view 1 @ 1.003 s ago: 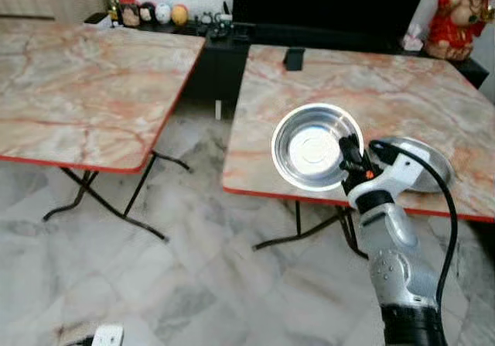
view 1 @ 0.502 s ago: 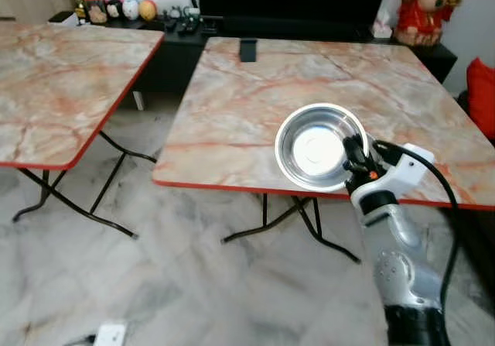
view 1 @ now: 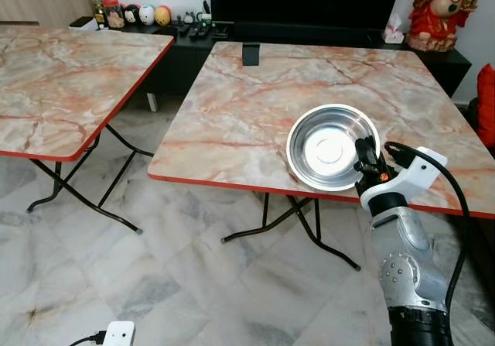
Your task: Setting the table
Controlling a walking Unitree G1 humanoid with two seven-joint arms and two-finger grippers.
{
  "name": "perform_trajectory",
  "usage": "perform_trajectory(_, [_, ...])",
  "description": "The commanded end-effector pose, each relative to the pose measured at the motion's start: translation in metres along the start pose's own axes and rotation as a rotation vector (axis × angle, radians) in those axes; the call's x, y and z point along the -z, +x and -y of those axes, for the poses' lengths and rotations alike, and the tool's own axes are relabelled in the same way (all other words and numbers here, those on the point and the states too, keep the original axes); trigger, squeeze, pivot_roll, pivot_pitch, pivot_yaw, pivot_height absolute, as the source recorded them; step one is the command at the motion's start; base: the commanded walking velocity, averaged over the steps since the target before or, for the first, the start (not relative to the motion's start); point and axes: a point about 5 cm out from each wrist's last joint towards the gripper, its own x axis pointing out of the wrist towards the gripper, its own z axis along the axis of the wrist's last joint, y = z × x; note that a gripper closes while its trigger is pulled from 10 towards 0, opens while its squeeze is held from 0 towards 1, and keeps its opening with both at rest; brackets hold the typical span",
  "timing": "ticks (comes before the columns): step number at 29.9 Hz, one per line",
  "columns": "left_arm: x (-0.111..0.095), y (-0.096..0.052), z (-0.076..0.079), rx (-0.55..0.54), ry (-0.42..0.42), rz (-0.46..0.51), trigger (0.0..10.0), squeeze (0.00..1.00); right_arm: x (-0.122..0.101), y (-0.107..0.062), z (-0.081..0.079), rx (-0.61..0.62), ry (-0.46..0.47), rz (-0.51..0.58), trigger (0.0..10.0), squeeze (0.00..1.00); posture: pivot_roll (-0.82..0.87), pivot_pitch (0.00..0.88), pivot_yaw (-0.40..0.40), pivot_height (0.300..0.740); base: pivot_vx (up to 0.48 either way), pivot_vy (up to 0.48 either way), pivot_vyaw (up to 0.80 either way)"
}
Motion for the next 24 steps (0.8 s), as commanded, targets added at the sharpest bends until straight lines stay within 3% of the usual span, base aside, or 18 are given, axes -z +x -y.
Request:
perform_trajectory(1, [0.0042,-0.0009,-0.0012,-0.002,-0.009,-0.024,10.0,0.0,-0.007,0.0032,-0.0047,-0.014,-0.007,0.033,10.0,0.0,-0.02,0.0,-0.019,0.736,0.0,0.0,0.0])
perform_trajectory(24, [0.005,0.0001,0.005,0.013,-0.018,-0.023,10.0,0.0,-0.0101,0.004,0.0004,-0.015,-0.026,0.042,10.0,0.0,-0.01,0.0,-0.023,0.736,0.234,0.0,0.0])
